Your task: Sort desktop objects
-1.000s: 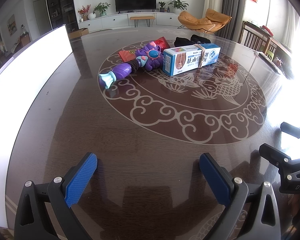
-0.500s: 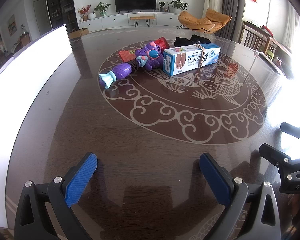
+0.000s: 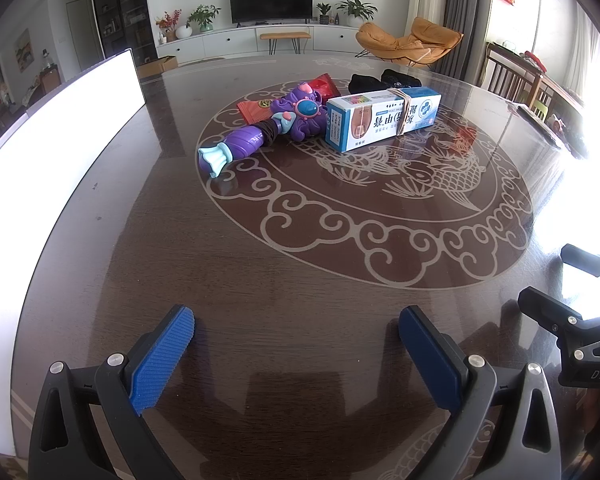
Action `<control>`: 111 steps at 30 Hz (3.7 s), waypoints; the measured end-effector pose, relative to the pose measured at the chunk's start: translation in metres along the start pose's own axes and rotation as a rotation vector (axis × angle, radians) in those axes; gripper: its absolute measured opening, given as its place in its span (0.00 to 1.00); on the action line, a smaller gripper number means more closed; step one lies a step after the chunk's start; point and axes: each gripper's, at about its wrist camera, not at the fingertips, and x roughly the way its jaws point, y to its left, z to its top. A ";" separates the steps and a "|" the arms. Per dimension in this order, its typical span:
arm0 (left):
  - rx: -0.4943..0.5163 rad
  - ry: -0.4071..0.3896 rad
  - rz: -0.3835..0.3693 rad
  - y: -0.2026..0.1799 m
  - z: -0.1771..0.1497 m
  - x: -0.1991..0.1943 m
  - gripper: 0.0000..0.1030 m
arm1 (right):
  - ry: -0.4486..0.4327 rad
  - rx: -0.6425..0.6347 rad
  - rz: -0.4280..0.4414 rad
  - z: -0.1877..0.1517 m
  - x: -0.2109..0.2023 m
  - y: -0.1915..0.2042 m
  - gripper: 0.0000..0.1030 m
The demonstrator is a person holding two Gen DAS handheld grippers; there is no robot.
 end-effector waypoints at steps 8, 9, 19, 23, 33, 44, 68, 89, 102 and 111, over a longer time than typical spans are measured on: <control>-0.001 0.001 0.001 0.001 0.000 0.000 1.00 | 0.000 0.000 0.000 0.000 0.000 0.000 1.00; -0.002 0.004 0.003 0.001 0.000 0.000 1.00 | 0.000 0.000 0.000 0.000 0.000 0.000 1.00; -0.125 -0.020 -0.071 0.030 -0.004 -0.030 1.00 | 0.000 0.000 0.000 0.000 0.000 0.000 1.00; -0.121 -0.017 -0.029 0.033 -0.006 -0.031 1.00 | 0.000 0.000 0.000 0.000 0.000 0.000 1.00; -0.182 -0.006 -0.028 0.047 -0.027 -0.026 1.00 | 0.000 0.000 0.000 0.000 0.000 0.000 1.00; -0.127 -0.005 0.018 0.040 -0.029 -0.024 1.00 | 0.000 0.000 0.000 0.000 0.000 0.000 1.00; -0.090 -0.002 0.062 0.032 -0.034 -0.024 1.00 | 0.000 -0.001 0.001 0.000 0.000 0.000 1.00; -0.088 -0.004 0.060 0.031 -0.035 -0.024 1.00 | 0.001 -0.001 0.001 0.000 0.000 0.000 1.00; -0.089 0.002 0.061 0.031 -0.036 -0.023 1.00 | 0.001 -0.001 0.001 0.000 0.000 0.000 1.00; -0.097 0.022 0.066 0.043 -0.041 -0.028 1.00 | 0.008 -0.005 0.005 0.001 0.001 -0.001 1.00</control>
